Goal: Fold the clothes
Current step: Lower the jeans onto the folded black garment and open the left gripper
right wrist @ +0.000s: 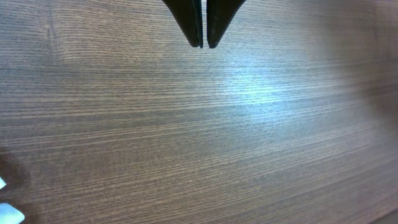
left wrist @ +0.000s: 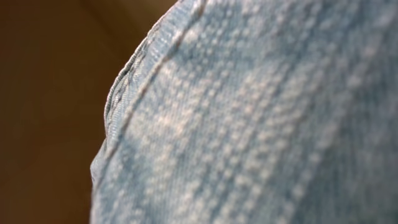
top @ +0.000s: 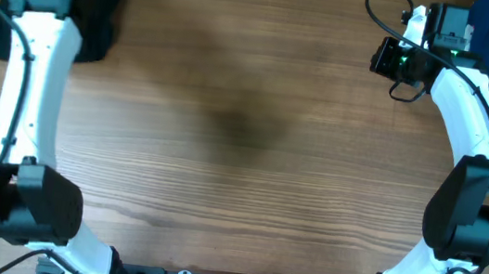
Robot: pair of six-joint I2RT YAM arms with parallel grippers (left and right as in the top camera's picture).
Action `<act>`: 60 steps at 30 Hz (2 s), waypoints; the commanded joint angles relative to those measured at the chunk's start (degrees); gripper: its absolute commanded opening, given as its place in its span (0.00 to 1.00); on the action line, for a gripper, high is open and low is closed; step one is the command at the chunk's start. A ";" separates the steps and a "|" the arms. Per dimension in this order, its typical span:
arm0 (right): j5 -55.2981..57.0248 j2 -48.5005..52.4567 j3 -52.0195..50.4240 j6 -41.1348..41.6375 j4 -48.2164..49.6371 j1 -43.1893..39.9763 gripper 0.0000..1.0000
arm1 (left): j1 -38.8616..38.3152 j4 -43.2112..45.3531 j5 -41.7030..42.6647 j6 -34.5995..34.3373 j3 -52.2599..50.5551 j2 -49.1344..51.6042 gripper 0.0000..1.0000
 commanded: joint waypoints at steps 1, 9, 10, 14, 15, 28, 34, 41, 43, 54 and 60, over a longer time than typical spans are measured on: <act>-1.20 -0.11 0.37 -0.55 -0.04 0.20 0.04 | 2.49 2.73 0.33 -7.30 1.05 2.36 0.04; -1.16 -0.11 0.37 -0.57 -0.96 0.20 0.04 | 4.96 7.28 0.87 -7.89 1.05 11.08 0.04; -1.16 -0.11 0.37 -0.59 -1.05 0.20 0.04 | 4.96 7.17 0.98 -7.91 1.05 12.33 0.04; -1.16 -0.11 0.37 -0.59 -1.33 0.20 0.04 | 4.96 5.55 1.03 -9.92 1.05 17.42 0.04; -1.14 -0.11 0.37 -0.59 -1.40 0.20 0.04 | 4.96 4.63 1.42 -10.10 1.05 18.86 0.04; -1.16 -0.11 0.37 -0.68 -0.39 0.20 0.05 | 4.28 -16.50 37.62 -12.76 1.05 29.09 0.77; -1.16 -0.11 0.37 -0.61 -0.44 0.20 0.05 | 2.03 -16.50 37.77 -8.41 1.05 25.62 0.86; -1.18 -0.11 0.37 -0.57 -0.50 0.20 0.05 | -1.25 -12.52 32.59 -4.50 1.05 15.54 1.00; -1.18 -0.11 0.37 -0.59 -0.55 0.20 0.05 | -1.77 -11.89 30.95 -4.48 1.05 12.11 1.00; -1.16 -0.11 0.37 -0.66 -0.74 0.20 0.06 | 4.33 -1.64 29.44 -1.14 1.05 8.90 1.00; -1.14 -0.11 0.37 -0.70 -1.07 0.20 0.06 | 11.34 7.52 35.54 -2.82 1.05 16.11 1.00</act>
